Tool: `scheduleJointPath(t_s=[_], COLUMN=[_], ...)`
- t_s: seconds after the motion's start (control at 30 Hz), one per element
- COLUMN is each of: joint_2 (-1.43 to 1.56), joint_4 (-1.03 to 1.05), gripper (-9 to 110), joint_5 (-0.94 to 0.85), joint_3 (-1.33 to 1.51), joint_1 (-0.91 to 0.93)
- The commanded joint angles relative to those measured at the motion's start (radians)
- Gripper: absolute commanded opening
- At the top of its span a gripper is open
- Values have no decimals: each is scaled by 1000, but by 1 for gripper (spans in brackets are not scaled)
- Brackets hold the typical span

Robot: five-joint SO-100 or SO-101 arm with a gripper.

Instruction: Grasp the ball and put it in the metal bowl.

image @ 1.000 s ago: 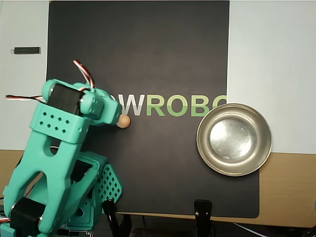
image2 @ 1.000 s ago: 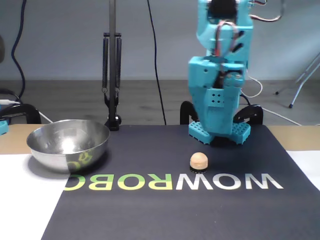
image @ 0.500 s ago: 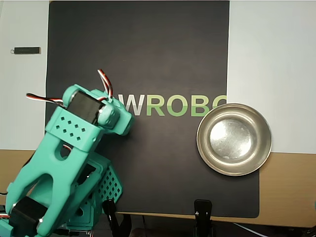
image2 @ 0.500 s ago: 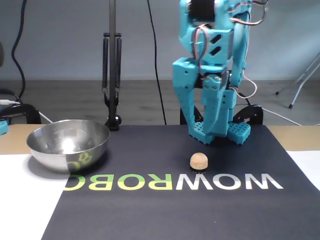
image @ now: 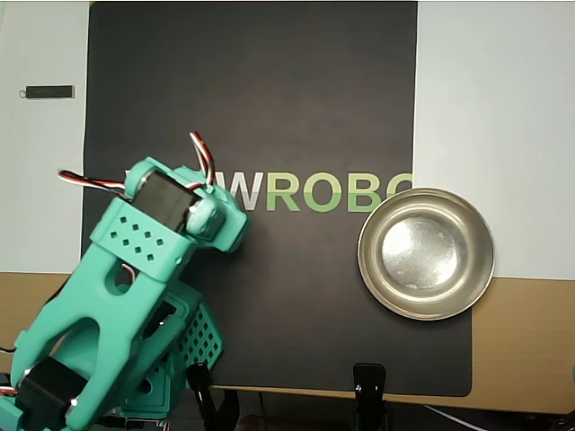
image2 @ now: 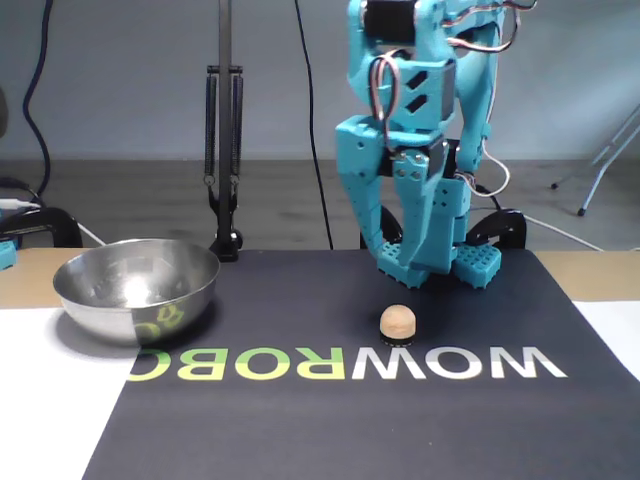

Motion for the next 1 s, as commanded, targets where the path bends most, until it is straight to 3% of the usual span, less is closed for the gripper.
scheduleJointPath(t_s=[0.0,0.97], joint_2=[28,31], joint_4=[3,-146], gripper=[31,31], joint_5=[0,-5], joint_3=[-3,144], joint_1=[8,34])
